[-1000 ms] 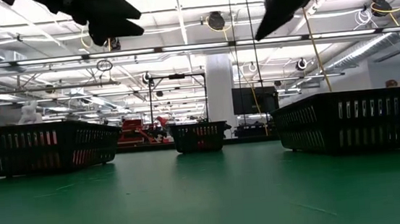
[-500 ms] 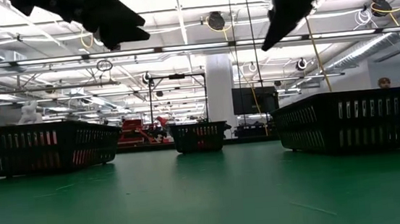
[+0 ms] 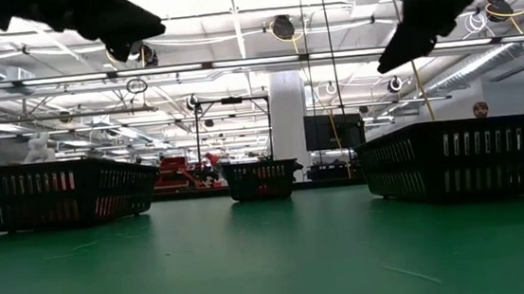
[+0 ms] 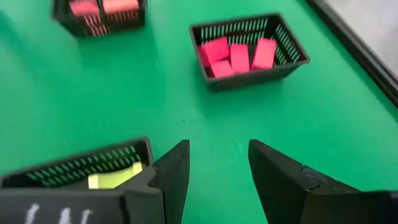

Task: Sort & place blocks by color
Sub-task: Return to Home Position

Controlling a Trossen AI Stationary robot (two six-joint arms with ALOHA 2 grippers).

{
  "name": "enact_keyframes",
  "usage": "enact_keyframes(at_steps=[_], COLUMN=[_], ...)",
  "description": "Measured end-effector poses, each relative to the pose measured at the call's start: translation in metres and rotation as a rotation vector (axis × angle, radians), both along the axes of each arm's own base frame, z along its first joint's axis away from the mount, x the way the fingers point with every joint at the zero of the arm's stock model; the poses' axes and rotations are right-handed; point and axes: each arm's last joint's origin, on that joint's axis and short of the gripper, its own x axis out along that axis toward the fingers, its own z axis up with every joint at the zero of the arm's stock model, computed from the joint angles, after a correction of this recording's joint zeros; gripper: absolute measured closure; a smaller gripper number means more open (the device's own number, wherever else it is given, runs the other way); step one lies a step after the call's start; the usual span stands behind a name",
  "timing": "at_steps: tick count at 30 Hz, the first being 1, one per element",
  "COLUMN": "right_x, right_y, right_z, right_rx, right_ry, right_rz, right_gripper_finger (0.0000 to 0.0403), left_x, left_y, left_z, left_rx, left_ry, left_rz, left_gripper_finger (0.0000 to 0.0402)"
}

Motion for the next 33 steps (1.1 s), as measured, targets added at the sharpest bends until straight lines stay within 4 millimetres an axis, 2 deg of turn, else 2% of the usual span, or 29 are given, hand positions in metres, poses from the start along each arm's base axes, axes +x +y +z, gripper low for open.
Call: enact_keyframes(at_steps=[5,7,15,24,29,33], right_x=[-0.024,-0.033,-0.055,-0.060,-0.060,-0.060], right_y=[-0.001,-0.001,-0.001,0.000,0.000,0.000], right_z=[-0.012,-0.018,-0.037,-0.057,-0.058,-0.053], right_rx=[0.006,0.008,0.014,0.032,0.033,0.033], right_ry=[-0.209,-0.272,-0.385,-0.565,-0.586,-0.601], right_rz=[-0.001,-0.001,-0.002,0.052,0.053,0.053], right_gripper_finger=[0.0243,0.0243,0.0245,0.0272,0.0272,0.0273], left_x=[-0.018,-0.024,-0.041,-0.044,-0.044,-0.044], left_y=[0.001,0.002,0.004,0.004,0.004,0.004], left_z=[-0.019,-0.023,-0.034,-0.037,-0.036,-0.036], left_rx=[-0.019,-0.036,-0.057,-0.061,-0.061,-0.072], left_ry=[-0.110,-0.147,-0.182,-0.179,-0.187,-0.186], left_rz=[0.006,-0.003,0.013,0.006,0.006,0.007], left_gripper_finger=[0.0383,0.0395,0.0398,0.0395,0.0386,0.0396])
